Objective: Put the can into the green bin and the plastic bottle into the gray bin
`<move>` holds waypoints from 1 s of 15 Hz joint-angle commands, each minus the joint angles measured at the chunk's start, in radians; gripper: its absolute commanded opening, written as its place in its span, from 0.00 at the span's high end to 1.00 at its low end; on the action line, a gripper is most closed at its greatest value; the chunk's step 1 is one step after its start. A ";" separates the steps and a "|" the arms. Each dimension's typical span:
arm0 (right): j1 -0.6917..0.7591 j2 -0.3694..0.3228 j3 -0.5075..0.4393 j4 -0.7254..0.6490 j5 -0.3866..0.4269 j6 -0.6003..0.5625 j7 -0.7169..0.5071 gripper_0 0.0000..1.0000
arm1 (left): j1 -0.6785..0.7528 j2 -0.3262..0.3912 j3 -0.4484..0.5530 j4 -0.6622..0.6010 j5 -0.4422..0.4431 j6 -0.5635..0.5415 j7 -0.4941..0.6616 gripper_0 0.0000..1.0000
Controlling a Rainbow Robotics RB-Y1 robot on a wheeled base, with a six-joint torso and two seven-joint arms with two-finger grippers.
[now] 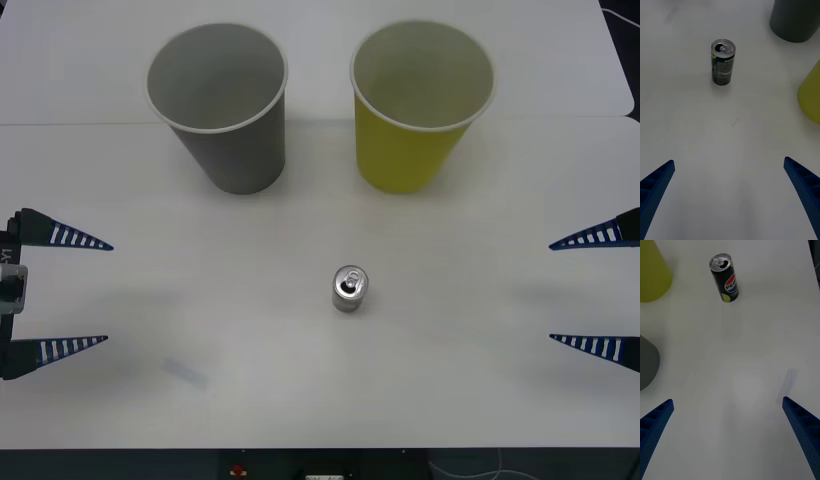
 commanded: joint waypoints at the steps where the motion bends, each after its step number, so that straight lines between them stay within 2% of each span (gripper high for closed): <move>1: -0.004 -0.001 -0.004 0.002 -0.004 0.005 0.001 0.00 | 0.000 0.000 0.000 0.000 0.000 0.000 0.000 0.00; 5: 0.000 -0.021 0.001 0.004 -0.028 0.024 0.009 0.00 | 0.000 0.000 0.000 0.000 0.000 0.000 0.000 0.00; 8: -0.013 -0.021 0.070 0.056 -0.085 0.044 0.023 0.00 | 0.000 0.000 0.000 0.000 0.000 0.000 0.000 0.00; 15: -0.156 0.079 0.240 0.189 -0.102 0.053 0.098 0.00 | 0.000 0.000 0.000 0.000 0.000 0.000 0.000 0.00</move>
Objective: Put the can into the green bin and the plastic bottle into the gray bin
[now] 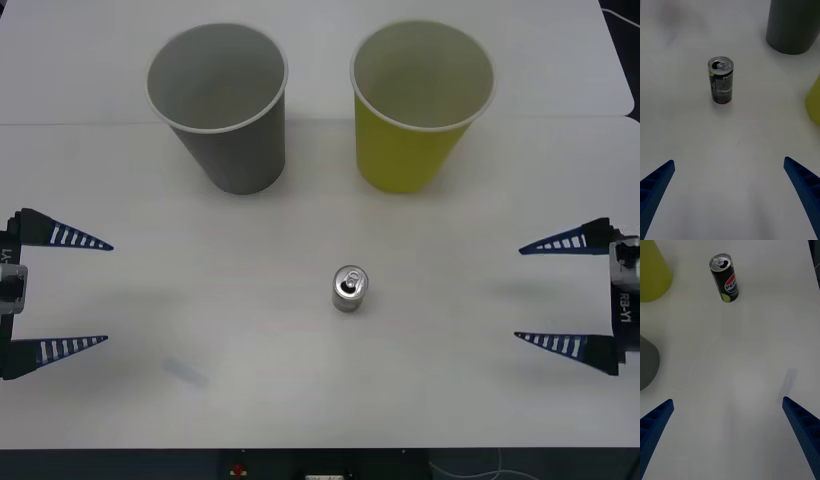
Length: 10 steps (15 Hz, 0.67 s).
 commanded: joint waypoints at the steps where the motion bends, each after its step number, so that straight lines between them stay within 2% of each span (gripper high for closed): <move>1: -0.058 0.030 0.066 0.059 0.000 0.002 0.030 0.00 | 0.000 0.000 0.000 0.000 0.000 0.000 0.000 0.00; 4: -0.123 0.080 0.132 0.125 -0.002 0.000 0.065 0.00 | 0.000 0.000 0.000 0.000 0.000 0.000 0.000 0.00; 10: -0.230 0.238 0.241 0.280 -0.006 0.003 0.131 0.00 | 0.000 0.000 0.000 0.000 0.000 0.000 0.000 0.00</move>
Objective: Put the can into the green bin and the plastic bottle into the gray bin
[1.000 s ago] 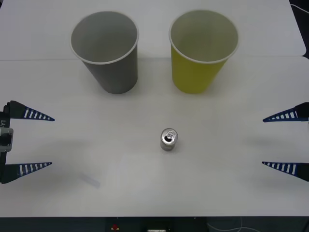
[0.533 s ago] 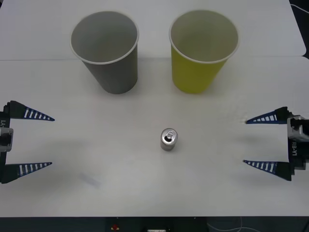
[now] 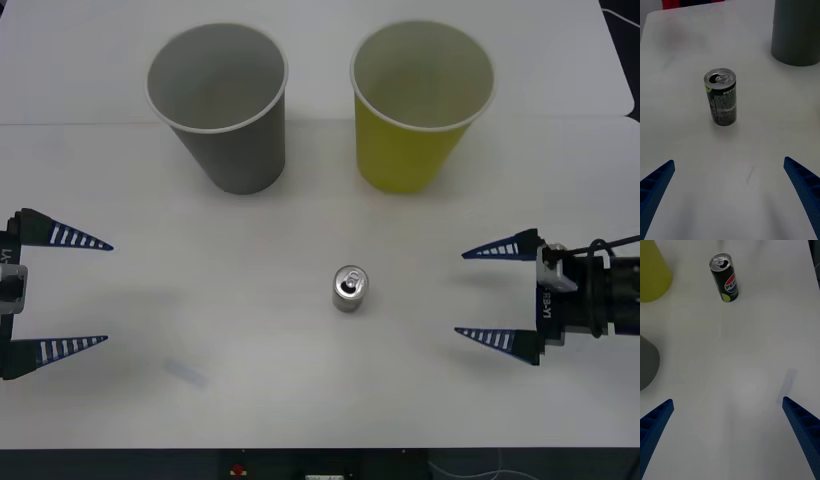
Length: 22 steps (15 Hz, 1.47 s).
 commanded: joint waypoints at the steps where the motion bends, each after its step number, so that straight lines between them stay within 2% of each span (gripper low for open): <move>1: -0.045 0.075 0.042 0.070 -0.005 0.002 0.029 0.00 | 0.000 0.000 0.000 0.000 0.000 0.000 0.000 0.00; 8: -0.145 0.255 0.100 0.245 -0.009 -0.008 0.101 0.00 | 0.000 0.000 0.000 0.000 0.000 0.000 0.000 0.00; 13: -0.191 0.355 0.110 0.360 -0.008 -0.029 0.157 0.00 | 0.000 0.000 0.000 0.000 0.000 0.000 0.000 0.00; 18: -0.208 0.428 0.119 0.395 0.021 -0.021 0.191 0.00 | 0.000 0.000 0.000 0.000 0.000 0.000 0.000 0.00; 22: -0.210 0.456 0.119 0.392 0.048 -0.008 0.208 0.00 | 0.000 0.000 0.000 0.000 0.000 0.000 0.000 0.00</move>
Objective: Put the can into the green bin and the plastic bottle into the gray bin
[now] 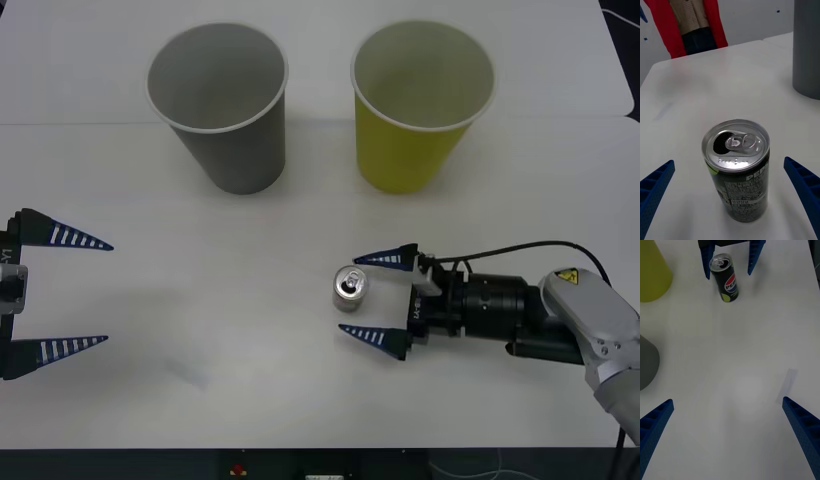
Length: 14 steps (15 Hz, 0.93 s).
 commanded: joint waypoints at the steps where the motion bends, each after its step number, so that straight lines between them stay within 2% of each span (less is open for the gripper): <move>1: -0.001 0.012 0.000 -0.003 0.016 0.009 0.014 0.00 | 0.000 0.000 0.000 0.000 0.000 0.000 0.000 0.00; 3: -0.001 0.016 0.000 -0.003 0.016 0.012 0.023 0.00 | 0.000 0.000 0.000 0.000 0.000 0.000 0.000 0.00; 4: -0.001 0.019 0.002 -0.003 0.019 0.015 0.033 0.34 | 0.000 0.000 0.000 0.000 0.000 0.000 0.000 0.00; 5: -0.004 0.021 0.002 -0.003 0.019 0.018 0.040 1.00 | 0.000 0.000 0.000 0.000 0.000 0.000 0.000 0.00; 14: -0.012 0.025 0.002 -0.003 0.019 0.032 0.048 1.00 | 0.000 0.000 0.000 0.000 0.000 0.000 0.000 0.00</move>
